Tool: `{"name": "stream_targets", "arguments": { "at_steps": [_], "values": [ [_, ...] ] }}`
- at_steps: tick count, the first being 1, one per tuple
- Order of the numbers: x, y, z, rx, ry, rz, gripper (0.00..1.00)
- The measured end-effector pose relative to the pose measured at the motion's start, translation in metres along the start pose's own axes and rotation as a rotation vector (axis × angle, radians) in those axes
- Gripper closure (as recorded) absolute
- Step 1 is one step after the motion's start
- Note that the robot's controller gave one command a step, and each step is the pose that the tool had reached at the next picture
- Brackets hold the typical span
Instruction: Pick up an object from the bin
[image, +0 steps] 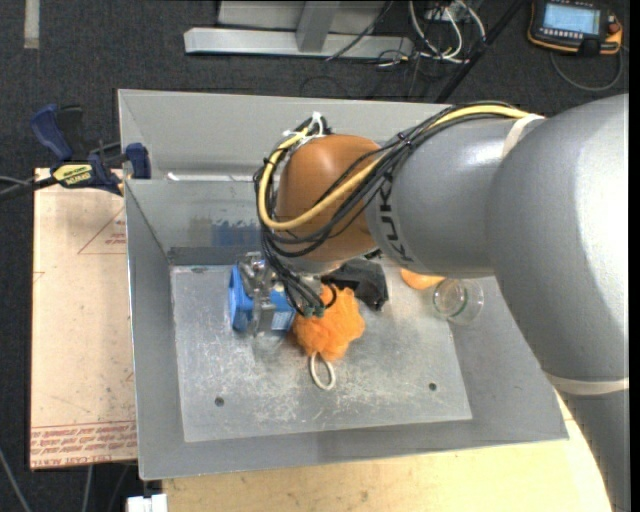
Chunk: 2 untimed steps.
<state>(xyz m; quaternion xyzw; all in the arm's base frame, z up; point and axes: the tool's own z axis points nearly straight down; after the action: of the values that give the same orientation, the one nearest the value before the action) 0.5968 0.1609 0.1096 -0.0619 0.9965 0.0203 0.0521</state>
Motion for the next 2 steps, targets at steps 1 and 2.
{"name": "stream_targets", "arguments": {
  "at_steps": [1,2],
  "values": [
    [-0.0001,0.0,0.0001,0.0,-0.001,0.0,0.0],
    [0.0037,-0.0003,0.0066,0.001,0.005,-0.002,0.0]
  ]
}}
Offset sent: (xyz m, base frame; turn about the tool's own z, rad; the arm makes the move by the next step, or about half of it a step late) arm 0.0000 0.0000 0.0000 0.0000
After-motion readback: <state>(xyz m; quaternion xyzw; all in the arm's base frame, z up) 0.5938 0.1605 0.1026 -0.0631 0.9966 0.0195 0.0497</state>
